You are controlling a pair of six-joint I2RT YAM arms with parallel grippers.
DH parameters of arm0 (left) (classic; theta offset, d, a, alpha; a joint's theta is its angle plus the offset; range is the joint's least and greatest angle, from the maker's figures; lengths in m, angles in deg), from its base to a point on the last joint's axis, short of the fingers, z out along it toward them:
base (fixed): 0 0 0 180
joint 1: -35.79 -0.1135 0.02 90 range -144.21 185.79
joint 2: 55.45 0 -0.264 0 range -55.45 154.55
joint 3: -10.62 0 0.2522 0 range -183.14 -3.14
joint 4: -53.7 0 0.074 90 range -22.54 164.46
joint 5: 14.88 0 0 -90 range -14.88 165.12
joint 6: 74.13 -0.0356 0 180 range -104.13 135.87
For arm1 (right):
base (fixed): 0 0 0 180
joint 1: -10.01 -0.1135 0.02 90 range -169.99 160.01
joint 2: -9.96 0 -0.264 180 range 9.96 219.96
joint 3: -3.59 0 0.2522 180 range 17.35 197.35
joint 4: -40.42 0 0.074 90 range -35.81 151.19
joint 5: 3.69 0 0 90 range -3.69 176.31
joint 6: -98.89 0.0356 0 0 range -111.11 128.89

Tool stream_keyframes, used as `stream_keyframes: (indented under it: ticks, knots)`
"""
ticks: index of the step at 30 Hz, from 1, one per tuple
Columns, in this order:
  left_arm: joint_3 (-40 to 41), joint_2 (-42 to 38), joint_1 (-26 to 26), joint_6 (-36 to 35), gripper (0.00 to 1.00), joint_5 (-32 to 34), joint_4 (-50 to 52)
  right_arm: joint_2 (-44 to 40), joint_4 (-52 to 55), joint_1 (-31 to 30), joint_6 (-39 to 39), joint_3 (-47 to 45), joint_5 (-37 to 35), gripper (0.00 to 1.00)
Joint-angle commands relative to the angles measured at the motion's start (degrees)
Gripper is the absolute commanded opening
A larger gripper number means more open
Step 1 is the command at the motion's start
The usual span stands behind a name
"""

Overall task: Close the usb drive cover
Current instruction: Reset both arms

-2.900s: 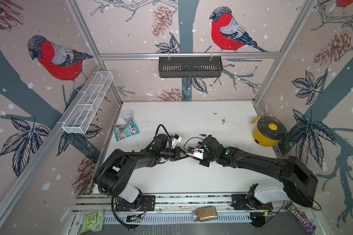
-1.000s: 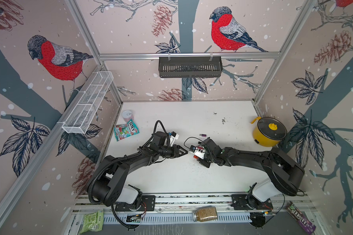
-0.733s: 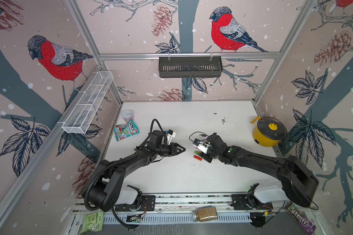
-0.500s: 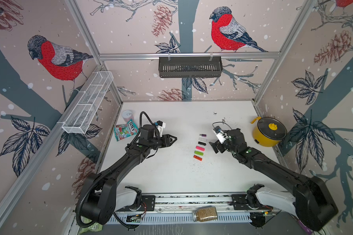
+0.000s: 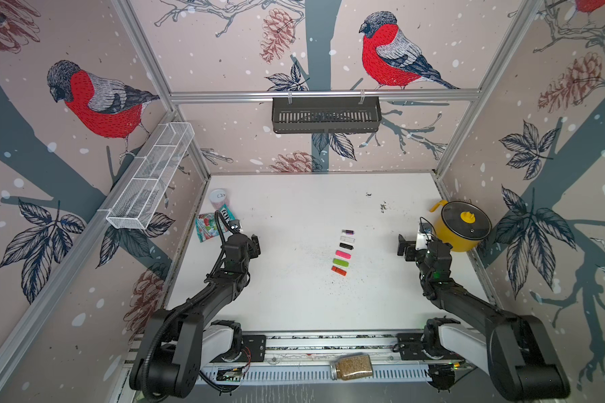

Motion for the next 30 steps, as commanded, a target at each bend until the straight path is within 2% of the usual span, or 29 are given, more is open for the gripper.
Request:
stream_keyframes:
  ticks: [1, 3, 5, 7, 8, 10, 13, 15, 17, 18, 21, 23, 30]
  knots:
    - [1.81, 5.05, -0.97, -3.62, 0.76, 1.96, -21.33, 3.64, -17.40, 0.01, -1.28, -1.60, 0.04, 0.99]
    - [-0.02, 7.32, -1.13, -4.51, 0.76, 1.43, -21.72, 5.98, -23.42, 0.09, -1.97, -2.50, 1.04, 0.99]
    - [-1.31, 9.05, -1.33, -7.06, 0.75, -1.78, -21.93, 9.76, -26.94, 0.44, -1.20, -2.15, 2.82, 0.99]
    - [-1.14, 9.85, -2.11, -9.25, 0.74, -5.06, -23.78, 13.23, -26.76, 0.44, -2.38, -0.75, 5.04, 0.99]
    - [0.24, 9.53, -2.52, -10.10, 0.74, -6.59, -26.43, 14.65, -28.97, 0.51, -2.21, -0.82, 5.20, 0.99]
    - [6.38, 10.76, -4.91, -9.29, 0.77, -10.26, -38.58, 15.00, -29.23, 1.66, -0.99, -1.22, 5.35, 0.99]
    - [9.18, 15.67, -5.75, -8.31, 0.79, -9.89, -48.24, 19.76, -39.27, 1.76, -1.33, -3.76, 6.25, 0.99]
    - [6.34, 16.90, -5.71, -8.66, 0.78, -10.58, -44.51, 21.43, -42.40, 2.13, -1.08, -4.45, 6.80, 0.99]
    - [1.98, 15.96, -5.75, -8.14, 0.80, -10.36, -34.58, 19.71, -37.22, 2.28, -1.20, -3.38, 7.00, 0.99]
    - [1.01, 17.01, -5.71, -8.03, 0.98, -9.68, -34.42, 18.47, -33.26, 2.30, -1.11, -2.25, 6.88, 1.00]
    - [0.94, 16.39, -5.75, -8.11, 0.99, -9.80, -33.28, 20.19, -34.98, 2.31, -0.03, -1.56, 4.44, 0.99]
    - [1.13, 16.68, -5.70, -8.10, 0.99, -9.56, -34.02, 19.98, -30.83, 2.29, 0.55, 0.16, 3.19, 0.99]
    - [1.02, 16.73, -5.36, -8.29, 0.99, -8.91, -33.67, 20.06, -28.74, 2.42, 0.93, 1.47, 2.67, 1.00]
